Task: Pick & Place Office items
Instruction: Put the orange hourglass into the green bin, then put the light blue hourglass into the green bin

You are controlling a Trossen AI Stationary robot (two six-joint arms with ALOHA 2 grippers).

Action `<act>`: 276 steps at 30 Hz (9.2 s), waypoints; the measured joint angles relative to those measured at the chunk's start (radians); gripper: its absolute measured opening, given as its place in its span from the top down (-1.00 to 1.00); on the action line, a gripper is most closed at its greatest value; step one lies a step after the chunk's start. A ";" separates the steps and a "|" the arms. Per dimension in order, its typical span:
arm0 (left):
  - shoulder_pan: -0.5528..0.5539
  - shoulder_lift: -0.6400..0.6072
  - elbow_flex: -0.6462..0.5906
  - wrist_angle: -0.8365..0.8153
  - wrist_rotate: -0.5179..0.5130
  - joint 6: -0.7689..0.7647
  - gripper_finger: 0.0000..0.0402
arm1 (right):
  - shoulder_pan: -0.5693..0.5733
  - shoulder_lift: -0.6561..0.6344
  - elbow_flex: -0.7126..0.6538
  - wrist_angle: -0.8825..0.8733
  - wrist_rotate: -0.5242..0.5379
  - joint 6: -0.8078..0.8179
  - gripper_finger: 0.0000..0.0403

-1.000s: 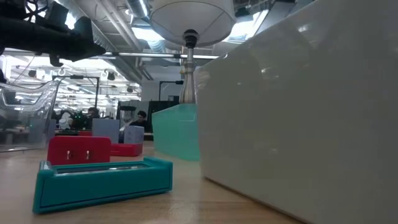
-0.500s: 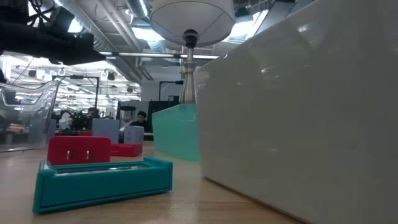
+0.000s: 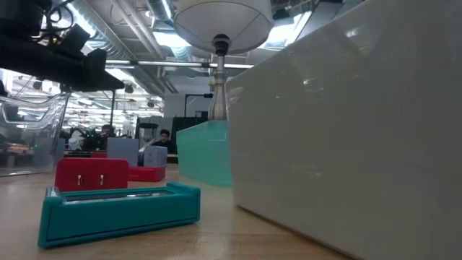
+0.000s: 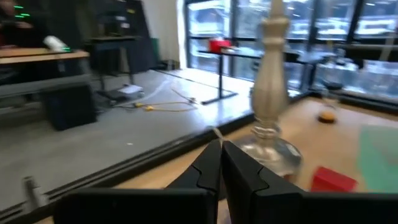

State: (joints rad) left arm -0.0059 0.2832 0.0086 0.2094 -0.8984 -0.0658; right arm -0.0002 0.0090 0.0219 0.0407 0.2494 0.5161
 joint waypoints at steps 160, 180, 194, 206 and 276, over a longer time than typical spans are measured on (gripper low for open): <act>0.000 0.000 0.001 -0.004 0.066 0.000 0.95 | -0.265 1.275 0.982 -0.422 -0.111 -0.157 -0.06; 0.000 0.000 0.001 -0.004 0.067 0.000 0.95 | -0.031 1.516 0.982 -0.460 0.031 -0.030 -0.06; 0.000 0.000 0.001 -0.004 0.067 0.000 0.95 | -0.063 1.580 0.982 -0.461 0.031 -0.032 -0.07; 0.000 0.000 0.001 -0.004 0.067 0.000 0.95 | -0.063 1.629 0.982 -0.454 0.031 -0.030 -0.07; 0.000 0.000 0.001 -0.004 0.063 0.000 0.96 | -0.167 1.482 1.103 -1.137 -0.033 0.104 -0.78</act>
State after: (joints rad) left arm -0.0059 0.2832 0.0093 0.2054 -0.8352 -0.0658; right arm -0.1677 1.4906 1.1248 -1.0966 0.2162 0.6205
